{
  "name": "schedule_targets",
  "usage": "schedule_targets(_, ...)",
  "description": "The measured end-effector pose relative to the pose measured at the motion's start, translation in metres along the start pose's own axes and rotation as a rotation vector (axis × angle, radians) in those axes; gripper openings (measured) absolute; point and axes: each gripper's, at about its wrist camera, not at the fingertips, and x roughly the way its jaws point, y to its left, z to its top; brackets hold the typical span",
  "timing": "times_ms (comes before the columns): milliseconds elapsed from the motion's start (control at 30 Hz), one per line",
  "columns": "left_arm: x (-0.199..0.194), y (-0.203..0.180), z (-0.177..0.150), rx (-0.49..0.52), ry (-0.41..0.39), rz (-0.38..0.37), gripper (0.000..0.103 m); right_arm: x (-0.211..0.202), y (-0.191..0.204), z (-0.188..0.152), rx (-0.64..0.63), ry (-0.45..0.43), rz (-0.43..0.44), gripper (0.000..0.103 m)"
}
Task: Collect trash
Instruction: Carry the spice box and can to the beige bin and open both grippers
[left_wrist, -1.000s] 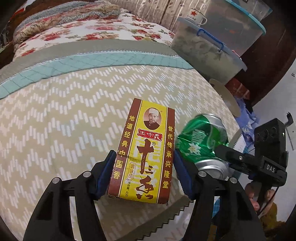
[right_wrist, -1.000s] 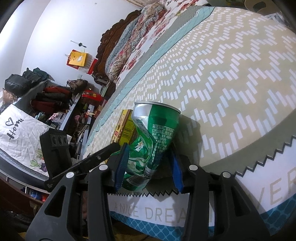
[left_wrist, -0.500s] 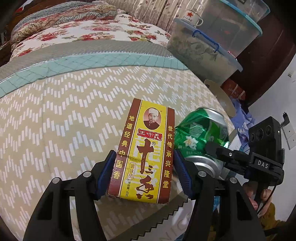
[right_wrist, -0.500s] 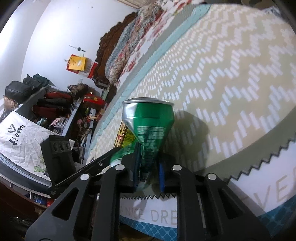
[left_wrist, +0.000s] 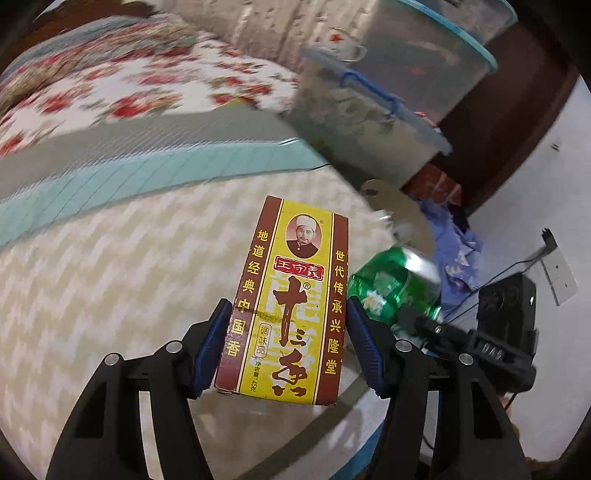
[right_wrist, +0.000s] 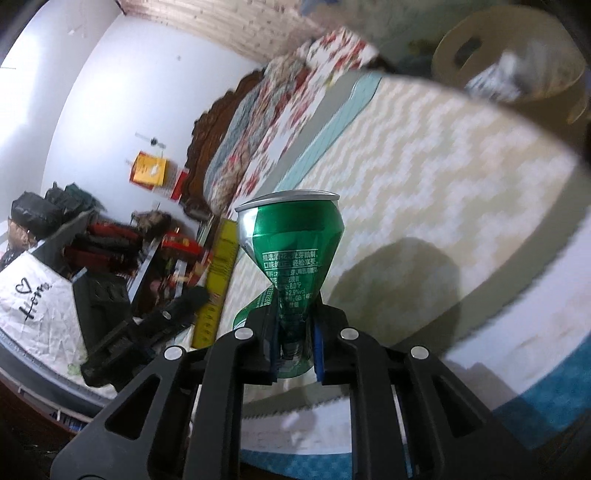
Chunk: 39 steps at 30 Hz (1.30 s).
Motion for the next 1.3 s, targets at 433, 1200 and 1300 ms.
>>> schedule_targets(433, 0.151, -0.138, 0.132, 0.123, 0.135, -0.238, 0.059, -0.120, -0.084, 0.109, 0.023, -0.328, -0.236, 0.016)
schedule_targets(1200, 0.182, -0.151, 0.141, 0.107, 0.102, -0.158, 0.082, -0.116, -0.103, 0.135, -0.003, -0.347, -0.390, 0.070)
schedule_targets(1300, 0.144, -0.147, 0.122, 0.164, 0.023, -0.066, 0.087, -0.122, -0.090, 0.116, -0.003, -0.352, -0.375, 0.070)
